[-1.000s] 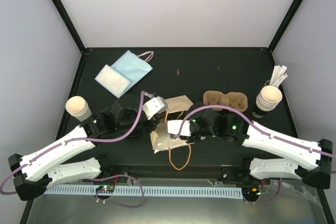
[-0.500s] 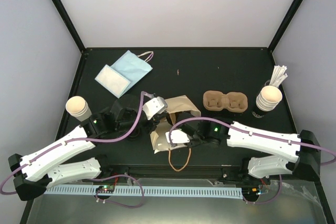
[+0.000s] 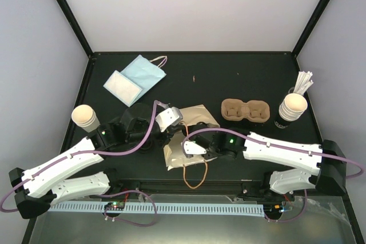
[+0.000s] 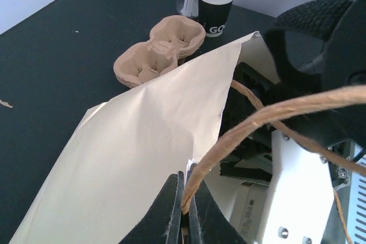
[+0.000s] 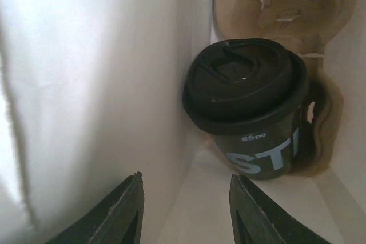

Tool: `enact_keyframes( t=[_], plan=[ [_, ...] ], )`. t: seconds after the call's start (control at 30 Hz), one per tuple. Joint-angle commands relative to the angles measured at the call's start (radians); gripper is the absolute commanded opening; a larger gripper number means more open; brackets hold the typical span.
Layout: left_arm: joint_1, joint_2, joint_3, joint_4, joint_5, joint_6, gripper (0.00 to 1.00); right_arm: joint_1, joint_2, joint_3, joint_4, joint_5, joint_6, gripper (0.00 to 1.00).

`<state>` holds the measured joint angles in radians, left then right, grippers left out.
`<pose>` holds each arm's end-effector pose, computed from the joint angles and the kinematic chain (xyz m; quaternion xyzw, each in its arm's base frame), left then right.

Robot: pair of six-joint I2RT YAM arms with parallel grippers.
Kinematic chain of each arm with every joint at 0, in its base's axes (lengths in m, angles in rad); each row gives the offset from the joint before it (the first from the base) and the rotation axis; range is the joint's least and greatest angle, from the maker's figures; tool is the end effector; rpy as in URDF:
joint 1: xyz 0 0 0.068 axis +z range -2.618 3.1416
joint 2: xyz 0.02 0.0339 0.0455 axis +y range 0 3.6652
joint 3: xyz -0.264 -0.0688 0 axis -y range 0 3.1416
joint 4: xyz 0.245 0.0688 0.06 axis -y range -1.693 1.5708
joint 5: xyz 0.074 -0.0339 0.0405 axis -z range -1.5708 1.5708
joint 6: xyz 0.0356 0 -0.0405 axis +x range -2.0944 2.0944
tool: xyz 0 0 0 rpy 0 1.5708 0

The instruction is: Pack the takeout coffee

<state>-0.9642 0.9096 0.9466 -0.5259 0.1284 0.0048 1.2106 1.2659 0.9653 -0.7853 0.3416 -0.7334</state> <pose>0.1086 -0.1645 0.3395 0.4277 0.7416 -0.2860 0.4305 0.0967 0.2229 0.2549 -0.7672 0.5729 -0.1044 0.2689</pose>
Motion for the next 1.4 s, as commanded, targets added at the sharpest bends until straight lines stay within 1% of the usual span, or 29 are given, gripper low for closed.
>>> enact_keyframes(
  t=[0.0, 0.4, 0.57, 0.9, 1.27, 1.3, 1.33, 1.37],
  plan=[
    [-0.009, -0.002, 0.004, 0.007, 0.035, -0.011, 0.02, 0.004, 0.055, 0.054, 0.019, 0.064, 0.023, 0.44],
    [-0.026, -0.006, 0.007, -0.017, 0.042, -0.006, 0.02, -0.016, 0.117, 0.079, 0.052, 0.095, 0.030, 0.45],
    [-0.028, -0.008, 0.004, -0.024, 0.039, -0.005, 0.02, -0.028, 0.085, 0.069, 0.034, 0.075, 0.034, 0.46],
    [-0.034, -0.006, 0.010, -0.026, 0.045, 0.000, 0.02, -0.069, 0.005, 0.035, 0.021, 0.100, 0.055, 0.47],
    [-0.043, -0.014, 0.018, -0.033, 0.042, 0.000, 0.02, -0.079, 0.070, 0.073, 0.025, 0.087, 0.058, 0.47],
    [-0.043, -0.014, 0.019, -0.033, 0.042, 0.000, 0.01, -0.079, 0.073, 0.073, 0.032, 0.086, 0.056, 0.47],
    [-0.044, -0.014, 0.018, -0.033, 0.042, 0.001, 0.02, -0.079, 0.075, 0.073, 0.036, 0.083, 0.054, 0.52],
    [-0.044, -0.012, 0.019, -0.032, 0.042, -0.001, 0.02, -0.079, 0.078, 0.074, 0.040, 0.081, 0.052, 0.53]
  ],
)
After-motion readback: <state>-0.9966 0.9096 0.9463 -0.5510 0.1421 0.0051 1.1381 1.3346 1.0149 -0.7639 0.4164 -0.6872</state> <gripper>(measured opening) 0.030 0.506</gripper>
